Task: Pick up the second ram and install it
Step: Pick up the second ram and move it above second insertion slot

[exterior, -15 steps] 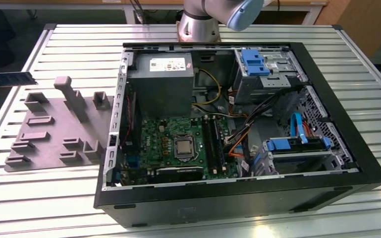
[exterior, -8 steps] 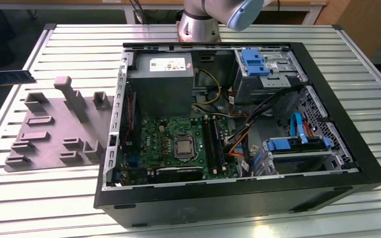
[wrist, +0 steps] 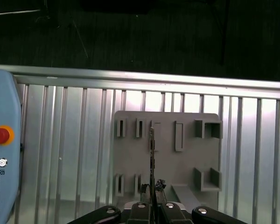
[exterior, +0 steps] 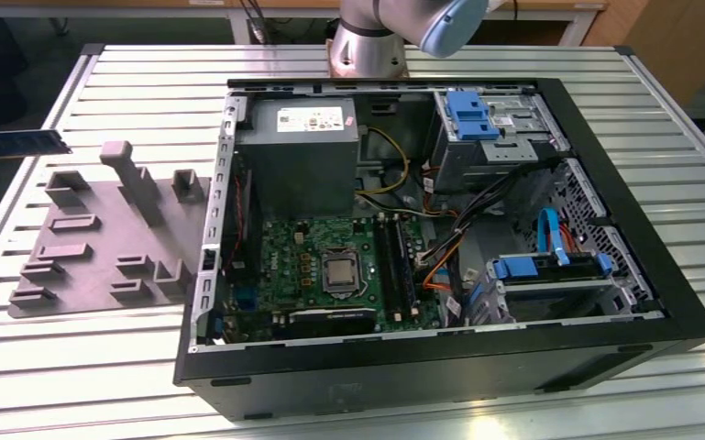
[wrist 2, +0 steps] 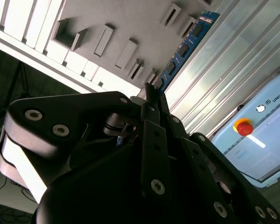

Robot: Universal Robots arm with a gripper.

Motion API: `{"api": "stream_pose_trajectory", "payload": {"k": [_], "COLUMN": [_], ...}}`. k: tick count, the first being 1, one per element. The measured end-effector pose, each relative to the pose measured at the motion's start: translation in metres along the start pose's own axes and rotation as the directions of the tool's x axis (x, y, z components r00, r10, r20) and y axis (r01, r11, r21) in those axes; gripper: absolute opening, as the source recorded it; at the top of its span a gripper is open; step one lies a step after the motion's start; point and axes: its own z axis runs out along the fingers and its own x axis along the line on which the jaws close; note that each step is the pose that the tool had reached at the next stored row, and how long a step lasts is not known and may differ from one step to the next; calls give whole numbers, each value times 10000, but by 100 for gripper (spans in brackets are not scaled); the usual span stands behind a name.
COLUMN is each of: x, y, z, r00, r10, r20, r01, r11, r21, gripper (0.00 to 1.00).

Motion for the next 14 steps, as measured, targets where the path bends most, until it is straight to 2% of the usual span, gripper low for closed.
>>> {"api": "stream_pose_trajectory", "payload": {"k": [14], "x": [4], "y": [-87], "z": [-2], "r00": [10000], "r10": [1], "r20": [0], "r01": [-1], "r11": [10000], "r21": [0], "gripper": [14]}}
